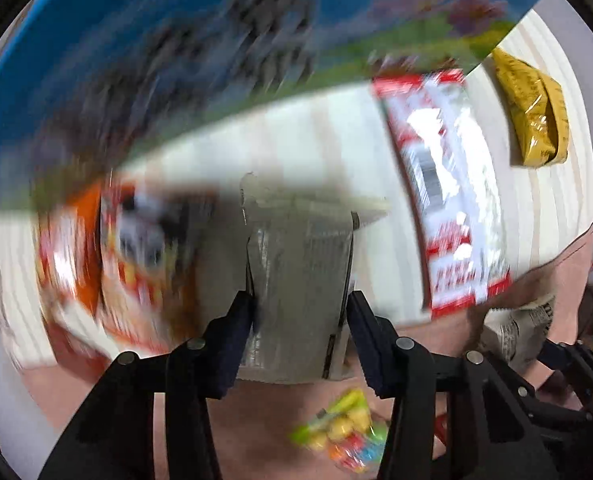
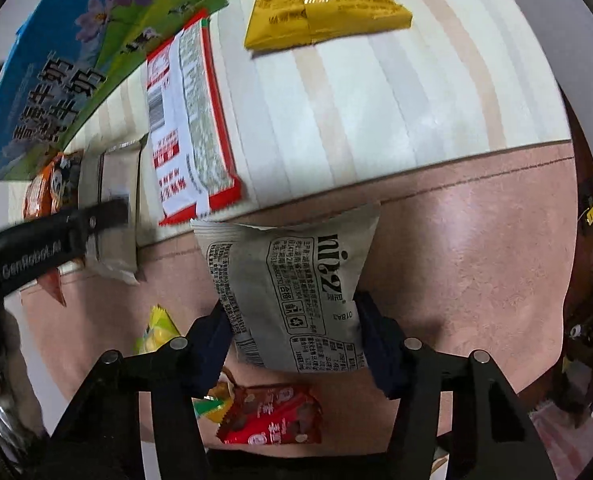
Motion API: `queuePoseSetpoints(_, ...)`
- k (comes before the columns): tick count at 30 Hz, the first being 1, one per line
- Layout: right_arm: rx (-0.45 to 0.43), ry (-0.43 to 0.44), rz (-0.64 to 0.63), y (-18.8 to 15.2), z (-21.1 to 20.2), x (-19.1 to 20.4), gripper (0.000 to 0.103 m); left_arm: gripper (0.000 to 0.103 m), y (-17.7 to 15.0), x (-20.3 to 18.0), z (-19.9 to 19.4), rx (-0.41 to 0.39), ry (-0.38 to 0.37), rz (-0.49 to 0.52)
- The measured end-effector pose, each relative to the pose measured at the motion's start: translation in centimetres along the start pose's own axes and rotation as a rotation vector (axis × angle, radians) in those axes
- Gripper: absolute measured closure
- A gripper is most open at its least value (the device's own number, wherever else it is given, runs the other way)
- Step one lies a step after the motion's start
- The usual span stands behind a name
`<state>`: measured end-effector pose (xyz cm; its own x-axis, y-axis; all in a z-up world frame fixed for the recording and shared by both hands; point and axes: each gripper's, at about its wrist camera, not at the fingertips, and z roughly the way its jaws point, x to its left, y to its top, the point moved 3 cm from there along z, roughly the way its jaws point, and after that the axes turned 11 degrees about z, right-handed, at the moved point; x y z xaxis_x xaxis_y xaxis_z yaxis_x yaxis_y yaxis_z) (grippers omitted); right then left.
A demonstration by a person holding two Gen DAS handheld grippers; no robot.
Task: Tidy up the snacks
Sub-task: 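Grasp the white cookie packet with left tool while right tool grasps white snack bag, then carry both packets over the box and release them inside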
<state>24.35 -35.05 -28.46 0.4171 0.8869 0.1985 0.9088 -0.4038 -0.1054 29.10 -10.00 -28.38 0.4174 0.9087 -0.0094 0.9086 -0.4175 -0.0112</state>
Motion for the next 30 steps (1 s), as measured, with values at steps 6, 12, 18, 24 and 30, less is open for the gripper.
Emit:
queuePoseSetpoints(6, 0.042, 0.002, -0.044, -0.4, 0.7, 0.3, 0.042, 0.057, -4.3, 1.2, 0.8, 0.023, -0.065, -0.124)
queuePoseSetpoints(12, 0.046, 0.000, -0.050, -0.8, 1.7, 1.7, 0.035, 0.051, -6.0, 1.5, 2.9, 0.002, -0.078, -0.112)
queuePoseSetpoints(18, 0.040, -0.050, -0.073, -1.6, 3.0, 3.1, 0.035, 0.053, -6.6, 1.9, 5.3, -0.026, -0.064, -0.121)
queuePoseSetpoints(24, -0.009, -0.060, -0.072, -2.5, 2.8, 4.0, 0.053, 0.057, -7.2, 0.6, 3.8, -0.083, -0.026, -0.120)
queuePoseSetpoints(30, -0.074, -0.009, -0.081, -3.5, -0.1, 4.8, 0.053, 0.060, -8.6, -0.1, 0.1, -0.177, -0.011, -0.107)
